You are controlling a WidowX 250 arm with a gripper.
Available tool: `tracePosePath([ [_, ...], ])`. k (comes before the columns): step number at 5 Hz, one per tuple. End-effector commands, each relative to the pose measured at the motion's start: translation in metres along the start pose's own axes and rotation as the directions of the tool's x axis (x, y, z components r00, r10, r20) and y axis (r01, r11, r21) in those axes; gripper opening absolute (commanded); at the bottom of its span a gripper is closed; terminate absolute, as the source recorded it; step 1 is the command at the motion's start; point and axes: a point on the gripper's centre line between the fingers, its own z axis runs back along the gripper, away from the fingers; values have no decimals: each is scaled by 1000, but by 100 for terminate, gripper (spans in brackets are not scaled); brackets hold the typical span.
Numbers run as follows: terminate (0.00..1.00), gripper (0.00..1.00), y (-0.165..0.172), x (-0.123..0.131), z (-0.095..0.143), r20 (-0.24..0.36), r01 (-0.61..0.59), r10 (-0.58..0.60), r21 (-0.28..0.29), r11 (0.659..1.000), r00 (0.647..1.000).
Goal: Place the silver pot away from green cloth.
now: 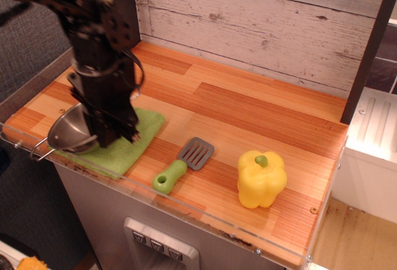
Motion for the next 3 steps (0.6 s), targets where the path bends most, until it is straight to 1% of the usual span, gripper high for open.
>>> tracePosePath([
  [1,0,0,24,-14,60,97,-83,85,-19,996,992],
  [2,0,0,14,10,100,153,-62,66,-26,998,986],
  [3,0,0,-2,42,99,154,-17,27,-70,997,988],
])
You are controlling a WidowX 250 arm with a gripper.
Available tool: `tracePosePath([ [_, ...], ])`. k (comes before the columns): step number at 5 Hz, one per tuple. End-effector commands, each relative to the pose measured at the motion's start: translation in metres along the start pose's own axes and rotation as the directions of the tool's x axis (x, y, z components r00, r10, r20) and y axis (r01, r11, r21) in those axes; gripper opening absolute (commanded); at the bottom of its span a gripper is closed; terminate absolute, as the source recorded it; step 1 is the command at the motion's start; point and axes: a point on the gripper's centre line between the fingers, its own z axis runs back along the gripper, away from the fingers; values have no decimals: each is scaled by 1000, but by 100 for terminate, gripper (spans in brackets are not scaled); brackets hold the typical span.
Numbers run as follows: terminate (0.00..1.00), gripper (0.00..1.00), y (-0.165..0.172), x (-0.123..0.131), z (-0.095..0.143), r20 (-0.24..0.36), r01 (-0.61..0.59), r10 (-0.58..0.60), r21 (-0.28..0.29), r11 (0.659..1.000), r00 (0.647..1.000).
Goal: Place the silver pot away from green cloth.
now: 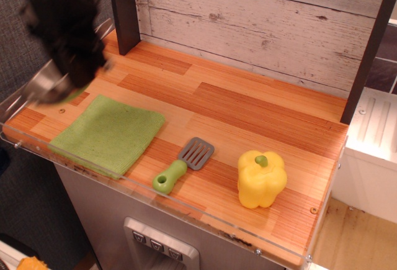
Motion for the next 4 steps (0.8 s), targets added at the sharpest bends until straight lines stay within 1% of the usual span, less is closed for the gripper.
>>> tracePosePath([
  [1,0,0,-38,66,-19,9,108,-108,-34,994,994],
  [2,0,0,-58,86,-44,5,147,-147,-22,989,989],
  [4,0,0,-93,120,-83,16,166,-165,-49,985,986],
])
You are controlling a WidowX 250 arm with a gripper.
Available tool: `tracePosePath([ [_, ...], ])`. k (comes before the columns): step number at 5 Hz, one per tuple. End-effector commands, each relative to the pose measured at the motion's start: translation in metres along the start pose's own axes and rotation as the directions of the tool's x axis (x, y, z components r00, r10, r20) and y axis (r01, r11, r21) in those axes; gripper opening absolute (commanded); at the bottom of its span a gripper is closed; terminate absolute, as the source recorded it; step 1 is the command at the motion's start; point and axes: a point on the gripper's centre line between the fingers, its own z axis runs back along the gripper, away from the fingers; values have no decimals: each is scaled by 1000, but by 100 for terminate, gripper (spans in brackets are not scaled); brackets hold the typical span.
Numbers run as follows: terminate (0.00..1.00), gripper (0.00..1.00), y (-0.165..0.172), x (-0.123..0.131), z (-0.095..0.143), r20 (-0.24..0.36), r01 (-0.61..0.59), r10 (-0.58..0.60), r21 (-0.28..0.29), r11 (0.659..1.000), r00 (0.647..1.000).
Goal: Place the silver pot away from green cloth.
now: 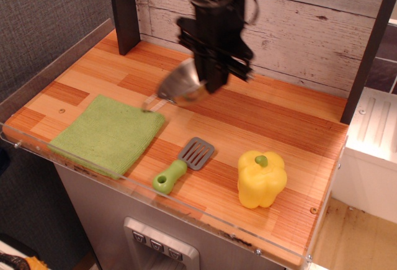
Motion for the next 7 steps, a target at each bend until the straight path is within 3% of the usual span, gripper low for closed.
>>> tracePosePath([
  [1,0,0,-11,33,-15,83,36,-35,-16,999,996],
  [3,0,0,-10,38,-25,84,82,-80,-15,997,993],
  [4,0,100,-14,37,-23,84,99,-98,-6,995,992],
  [7,0,100,-14,28,11,152,104,-100,-13,995,983],
])
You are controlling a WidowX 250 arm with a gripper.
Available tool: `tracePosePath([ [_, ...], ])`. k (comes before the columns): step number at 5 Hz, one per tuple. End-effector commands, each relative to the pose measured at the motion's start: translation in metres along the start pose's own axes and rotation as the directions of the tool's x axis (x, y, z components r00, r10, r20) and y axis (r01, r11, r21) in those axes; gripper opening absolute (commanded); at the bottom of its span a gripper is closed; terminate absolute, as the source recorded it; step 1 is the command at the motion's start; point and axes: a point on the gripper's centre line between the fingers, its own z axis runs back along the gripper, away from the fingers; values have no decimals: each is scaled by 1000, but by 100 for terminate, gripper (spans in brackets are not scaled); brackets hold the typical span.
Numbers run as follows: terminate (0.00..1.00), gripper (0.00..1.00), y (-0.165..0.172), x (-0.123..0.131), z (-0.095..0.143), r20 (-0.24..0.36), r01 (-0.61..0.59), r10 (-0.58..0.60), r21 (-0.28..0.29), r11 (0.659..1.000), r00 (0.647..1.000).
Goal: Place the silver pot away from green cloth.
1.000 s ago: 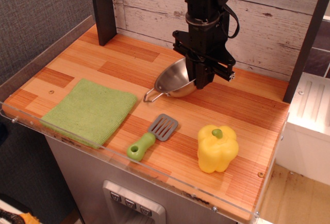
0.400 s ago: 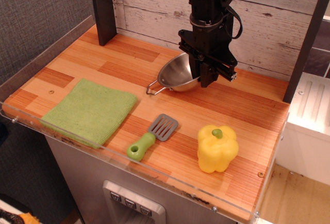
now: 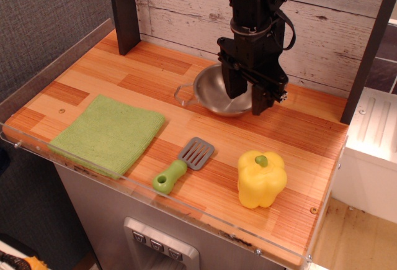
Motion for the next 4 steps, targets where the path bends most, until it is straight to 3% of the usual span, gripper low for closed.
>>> tracePosePath([
  [1,0,100,19,-23,66,62,-64,64,-5,998,996],
  [2,0,100,31,-68,79,-56,-135,133,-19,991,990],
  [3,0,100,32,-106,80,-132,-171,172,24,985,976],
  [4,0,100,30,-122,79,-147,-180,184,38,983,972],
])
